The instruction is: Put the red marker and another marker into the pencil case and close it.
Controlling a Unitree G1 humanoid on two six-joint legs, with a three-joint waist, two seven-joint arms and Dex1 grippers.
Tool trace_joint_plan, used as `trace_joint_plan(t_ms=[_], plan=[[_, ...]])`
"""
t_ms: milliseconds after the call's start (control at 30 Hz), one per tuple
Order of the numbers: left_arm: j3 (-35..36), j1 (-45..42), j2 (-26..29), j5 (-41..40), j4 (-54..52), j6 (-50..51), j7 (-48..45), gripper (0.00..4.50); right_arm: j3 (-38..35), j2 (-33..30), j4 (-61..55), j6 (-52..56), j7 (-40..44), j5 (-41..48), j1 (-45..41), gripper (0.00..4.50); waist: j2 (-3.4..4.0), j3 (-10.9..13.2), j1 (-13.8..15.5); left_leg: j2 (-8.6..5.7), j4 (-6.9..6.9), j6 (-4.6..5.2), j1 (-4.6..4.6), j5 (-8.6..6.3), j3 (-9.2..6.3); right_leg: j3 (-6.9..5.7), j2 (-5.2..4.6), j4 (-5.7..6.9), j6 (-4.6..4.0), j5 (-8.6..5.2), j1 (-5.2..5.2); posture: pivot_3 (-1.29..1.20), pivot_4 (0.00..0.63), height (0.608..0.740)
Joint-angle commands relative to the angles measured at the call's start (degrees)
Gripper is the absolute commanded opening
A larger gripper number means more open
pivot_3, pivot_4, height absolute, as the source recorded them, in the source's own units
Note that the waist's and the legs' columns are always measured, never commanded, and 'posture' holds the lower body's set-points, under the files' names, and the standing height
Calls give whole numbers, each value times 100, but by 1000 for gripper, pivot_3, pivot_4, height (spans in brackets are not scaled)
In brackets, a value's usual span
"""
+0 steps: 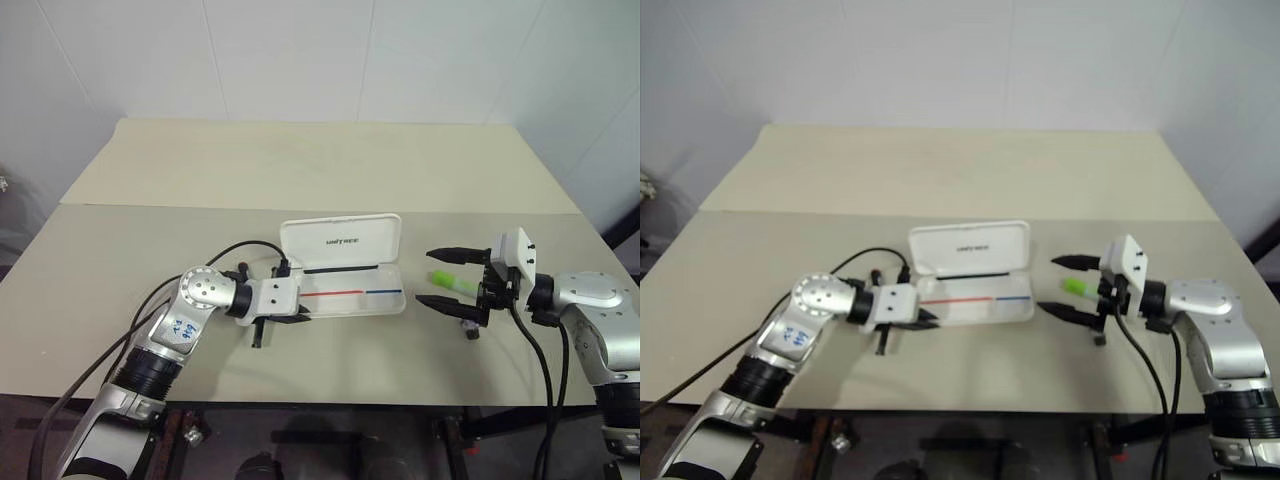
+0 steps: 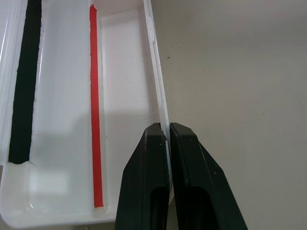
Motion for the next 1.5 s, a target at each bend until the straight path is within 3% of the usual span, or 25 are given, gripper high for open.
trace_joint_plan(t_ms=[33,533,867,1267,1500], plan=[[-193,5,-53,-33,-68,-71,-7,7,-106,-3,-177,-69,-60,41,41,4500,0,0,10,0,0,0,0,0,0,0,0,0,0,0,0,0,150,740],[-455,-579,-140,-119,-304,734,-270,7,-75,128,-148,-186,-246,-30,92,4500,1,0,129,-4,0,1,-6,0,-1,1,0,-7,0,0,0,0,150,740],[-514,-582,129,-79,102,335,-442,7,-82,186,-148,-200,-311,-58,107,4500,1,0,95,-2,-1,1,-1,0,0,2,2,-4,0,0,-1,0,150,740],[-567,-839,209,188,1297,-461,-236,7,-95,177,-128,-220,-358,-76,85,4500,1,-1,89,-2,-1,6,7,10,0,5,2,4,-10,-1,1,0,150,740],[-519,-782,81,-91,701,-64,-297,7,-107,169,-141,-220,-386,-84,97,4500,1,0,55,-3,-1,8,7,36,4,12,2,1,-62,-11,2,0,150,740]])
